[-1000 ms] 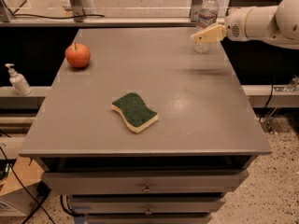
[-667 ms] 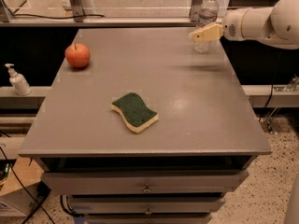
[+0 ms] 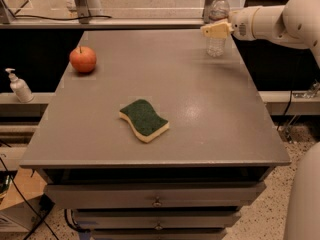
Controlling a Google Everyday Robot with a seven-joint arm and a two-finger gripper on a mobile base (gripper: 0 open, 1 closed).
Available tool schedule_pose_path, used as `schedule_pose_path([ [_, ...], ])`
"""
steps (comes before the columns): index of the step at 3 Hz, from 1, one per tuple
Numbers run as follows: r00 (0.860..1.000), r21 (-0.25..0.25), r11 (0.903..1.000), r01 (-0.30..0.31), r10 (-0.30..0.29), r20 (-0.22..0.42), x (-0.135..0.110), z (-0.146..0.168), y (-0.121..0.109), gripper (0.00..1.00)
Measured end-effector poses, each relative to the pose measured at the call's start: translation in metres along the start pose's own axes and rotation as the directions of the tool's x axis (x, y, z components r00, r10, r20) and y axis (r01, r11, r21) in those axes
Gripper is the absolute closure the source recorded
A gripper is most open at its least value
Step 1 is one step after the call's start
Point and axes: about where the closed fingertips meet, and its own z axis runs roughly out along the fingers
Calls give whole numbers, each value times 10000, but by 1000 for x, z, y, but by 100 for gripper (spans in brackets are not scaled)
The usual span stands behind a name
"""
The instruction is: Knock water bottle over
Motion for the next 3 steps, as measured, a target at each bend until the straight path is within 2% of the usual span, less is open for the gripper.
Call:
schedule_pose_path([
  [1, 9961, -411, 9959, 800, -815, -353, -7, 2, 14, 63],
  [2, 9586, -1217, 9617, 2457, -2596, -1168, -19, -10, 45, 87],
  [3, 8630, -2427, 8827, 4023, -4541, -2213, -21, -25, 81, 100],
])
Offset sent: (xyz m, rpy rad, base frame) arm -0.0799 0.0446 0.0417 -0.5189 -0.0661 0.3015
